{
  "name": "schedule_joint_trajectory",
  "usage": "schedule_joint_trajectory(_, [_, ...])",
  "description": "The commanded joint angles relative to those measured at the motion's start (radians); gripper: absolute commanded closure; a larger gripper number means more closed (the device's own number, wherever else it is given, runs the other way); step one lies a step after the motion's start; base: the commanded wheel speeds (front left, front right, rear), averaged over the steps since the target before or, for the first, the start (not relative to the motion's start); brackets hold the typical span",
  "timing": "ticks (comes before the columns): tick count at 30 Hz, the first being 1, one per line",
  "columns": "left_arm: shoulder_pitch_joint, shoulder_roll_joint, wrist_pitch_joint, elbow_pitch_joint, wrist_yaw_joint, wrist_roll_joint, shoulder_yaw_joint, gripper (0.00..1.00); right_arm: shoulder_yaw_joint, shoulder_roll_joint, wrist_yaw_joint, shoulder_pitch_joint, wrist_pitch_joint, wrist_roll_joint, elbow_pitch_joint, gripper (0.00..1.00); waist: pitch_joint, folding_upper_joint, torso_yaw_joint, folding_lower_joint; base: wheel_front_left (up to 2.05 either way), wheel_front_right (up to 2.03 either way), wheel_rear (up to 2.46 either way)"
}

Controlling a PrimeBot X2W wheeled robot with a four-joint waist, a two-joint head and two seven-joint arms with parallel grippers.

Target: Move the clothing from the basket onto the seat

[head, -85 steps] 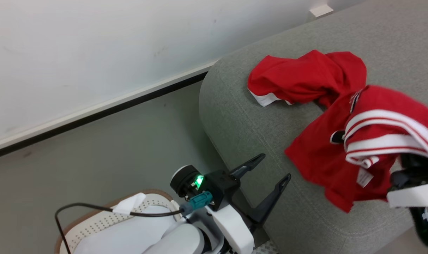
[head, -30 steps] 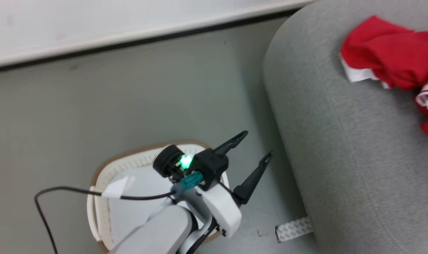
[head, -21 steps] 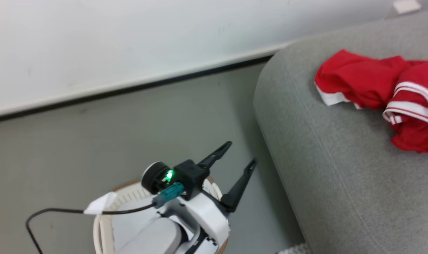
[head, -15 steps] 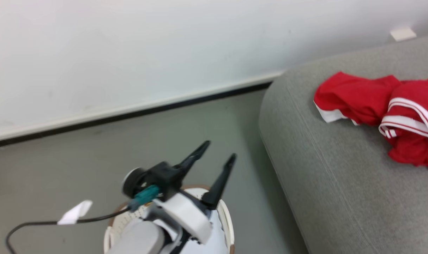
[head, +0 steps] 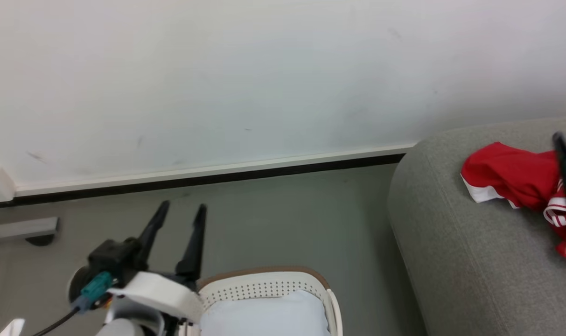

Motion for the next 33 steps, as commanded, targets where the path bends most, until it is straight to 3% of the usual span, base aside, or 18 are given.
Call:
schedule_joint_trajectory(1, [0.033, 0.012, -0.010, 0.005, 0.010, -0.012, 0.014, 0.00, -0.033, 0.045, -0.002, 0.068, -0.009, -0.039, -0.034, 0.00, -0.014, 0.0000, 0.015, 0.0002, 0.00, 0.00, 0.00])
schedule_joint_trajectory(5, [0.106, 0.005, -0.034, 0.007, 0.031, -0.049, 0.056, 0.00, -0.118, 0.200, -0.002, 0.221, -0.020, -0.125, -0.128, 0.00, -0.029, 0.0000, 0.023, 0.0002, 0.00, 0.00, 0.00])
schedule_joint_trajectory(6, [0.106, 0.005, -0.034, 0.007, 0.031, -0.049, 0.056, 0.00, -0.118, 0.200, -0.002, 0.221, -0.020, -0.125, -0.128, 0.00, -0.029, 0.0000, 0.023, 0.0002, 0.00, 0.00, 0.00])
schedule_joint_trajectory(11, [0.175, 0.004, -0.062, 0.007, 0.040, -0.039, 0.094, 0.00, -0.135, 0.341, -0.002, 0.363, -0.034, -0.219, -0.196, 0.00, -0.037, 0.0000, 0.023, 0.0002, 0.00, 0.00, 0.00])
schedule_joint_trajectory(16, [0.222, -0.007, -0.070, 0.023, 0.028, -0.006, 0.108, 0.00, -0.127, 0.434, -0.002, 0.438, -0.055, -0.281, -0.197, 0.00, -0.038, 0.0000, 0.019, 0.0002, 0.00, 0.00, 0.00])
schedule_joint_trajectory(23, [0.255, -0.043, -0.071, 0.068, -0.021, 0.046, 0.135, 0.00, -0.143, 0.499, -0.002, 0.460, -0.071, -0.316, -0.145, 0.00, -0.032, 0.0000, 0.009, 0.0002, 0.00, 0.00, 0.00])
schedule_joint_trajectory(33, [0.266, -0.107, -0.071, 0.100, -0.074, 0.112, 0.213, 0.00, -0.111, 0.504, -0.002, 0.409, -0.076, -0.307, -0.107, 0.00, -0.027, 0.0000, 0.004, 0.0002, 0.00, 0.00, 0.00])
